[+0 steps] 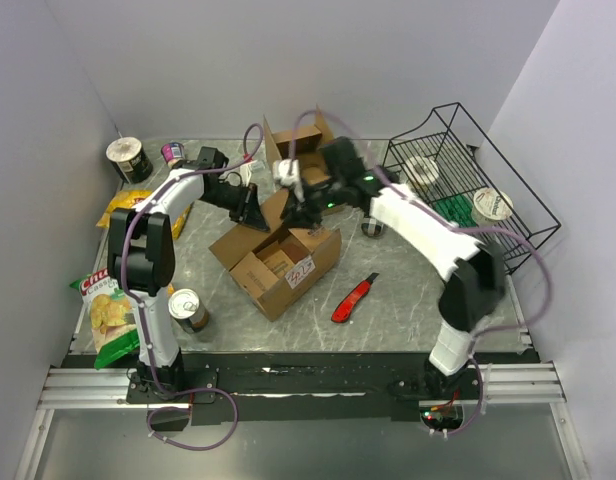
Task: Unpack the express box
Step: Open the express box at the center of the board, then pick up the product from the express box, then place the product at the center of the board.
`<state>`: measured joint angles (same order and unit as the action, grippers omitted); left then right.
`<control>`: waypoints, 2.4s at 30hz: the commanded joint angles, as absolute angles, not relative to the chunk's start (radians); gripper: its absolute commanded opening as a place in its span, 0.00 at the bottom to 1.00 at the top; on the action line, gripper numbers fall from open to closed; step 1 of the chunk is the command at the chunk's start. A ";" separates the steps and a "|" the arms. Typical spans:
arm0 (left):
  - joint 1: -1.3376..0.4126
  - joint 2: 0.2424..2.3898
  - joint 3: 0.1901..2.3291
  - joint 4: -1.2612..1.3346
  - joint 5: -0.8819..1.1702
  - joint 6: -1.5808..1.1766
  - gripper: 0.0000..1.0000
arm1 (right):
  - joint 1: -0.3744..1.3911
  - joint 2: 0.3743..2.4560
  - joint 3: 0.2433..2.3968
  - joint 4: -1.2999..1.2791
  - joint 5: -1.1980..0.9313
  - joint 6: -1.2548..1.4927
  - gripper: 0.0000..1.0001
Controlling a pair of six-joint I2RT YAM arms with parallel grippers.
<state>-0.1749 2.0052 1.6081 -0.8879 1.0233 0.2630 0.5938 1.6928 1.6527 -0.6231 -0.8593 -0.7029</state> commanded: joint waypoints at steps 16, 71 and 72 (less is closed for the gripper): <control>-0.186 1.937 1.586 -0.873 1.114 0.245 0.01 | 0.684 1.939 1.549 -0.493 -0.661 -0.756 0.57; -0.002 1.761 1.428 -0.785 0.666 0.133 0.96 | 0.276 1.371 1.015 -0.313 -0.477 -0.115 0.31; -0.002 1.759 1.430 -0.782 0.660 0.130 0.96 | 0.273 1.380 1.023 -0.324 -0.476 -0.123 0.46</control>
<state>-0.0036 1.7779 1.4025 -0.8154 0.6430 0.1440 0.2722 1.3388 0.9871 -0.3504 -0.3866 -0.0982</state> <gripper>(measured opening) 0.963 0.268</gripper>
